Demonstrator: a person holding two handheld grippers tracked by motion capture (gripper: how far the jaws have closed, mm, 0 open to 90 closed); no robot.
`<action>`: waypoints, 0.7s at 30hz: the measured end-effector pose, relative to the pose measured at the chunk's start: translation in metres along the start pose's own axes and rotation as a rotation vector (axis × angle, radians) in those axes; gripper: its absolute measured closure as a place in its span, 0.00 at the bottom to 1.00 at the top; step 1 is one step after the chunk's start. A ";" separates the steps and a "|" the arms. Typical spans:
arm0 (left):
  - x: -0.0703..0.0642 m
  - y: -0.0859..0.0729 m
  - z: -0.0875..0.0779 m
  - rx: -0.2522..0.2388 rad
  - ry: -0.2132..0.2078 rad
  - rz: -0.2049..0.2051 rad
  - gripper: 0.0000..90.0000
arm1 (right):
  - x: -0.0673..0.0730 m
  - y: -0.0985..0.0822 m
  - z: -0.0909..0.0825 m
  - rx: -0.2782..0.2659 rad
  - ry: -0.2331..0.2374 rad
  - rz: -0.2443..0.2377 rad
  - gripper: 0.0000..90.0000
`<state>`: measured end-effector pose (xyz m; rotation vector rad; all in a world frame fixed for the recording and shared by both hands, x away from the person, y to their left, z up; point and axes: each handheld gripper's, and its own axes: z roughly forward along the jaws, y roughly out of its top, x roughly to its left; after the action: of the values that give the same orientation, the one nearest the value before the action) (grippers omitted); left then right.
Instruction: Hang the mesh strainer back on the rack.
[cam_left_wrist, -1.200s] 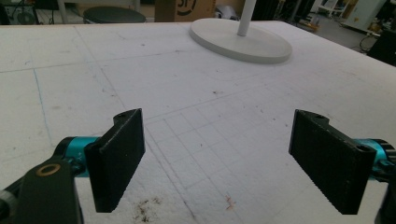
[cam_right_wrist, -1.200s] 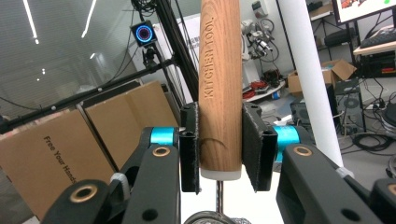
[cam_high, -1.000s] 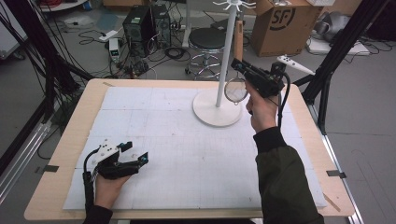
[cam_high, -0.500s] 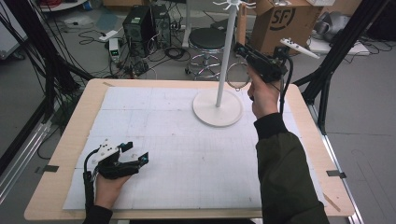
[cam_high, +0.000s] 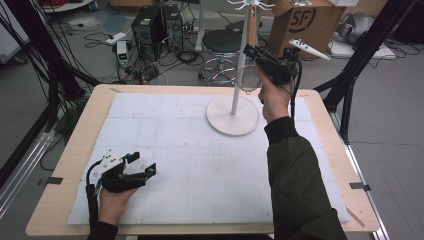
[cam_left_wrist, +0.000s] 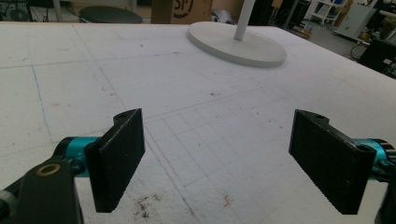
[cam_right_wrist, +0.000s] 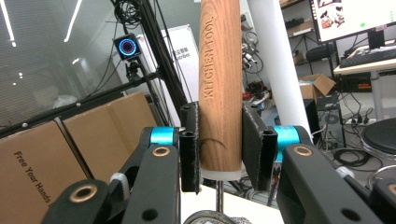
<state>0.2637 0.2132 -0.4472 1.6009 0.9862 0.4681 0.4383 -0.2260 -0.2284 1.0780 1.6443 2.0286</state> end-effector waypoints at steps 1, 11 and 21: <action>0.000 0.000 0.000 0.000 -0.001 0.000 0.21 | 0.000 -0.001 0.000 0.000 0.000 -0.001 0.79; -0.001 0.000 0.000 0.002 -0.001 0.004 0.21 | 0.005 -0.005 0.004 0.048 -0.029 -0.051 0.79; -0.001 0.000 0.000 0.003 -0.004 0.005 0.21 | 0.004 -0.006 0.005 0.032 -0.065 -0.065 0.77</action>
<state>0.2630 0.2126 -0.4468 1.6068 0.9810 0.4665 0.4377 -0.2179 -0.2320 1.0755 1.6624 1.9131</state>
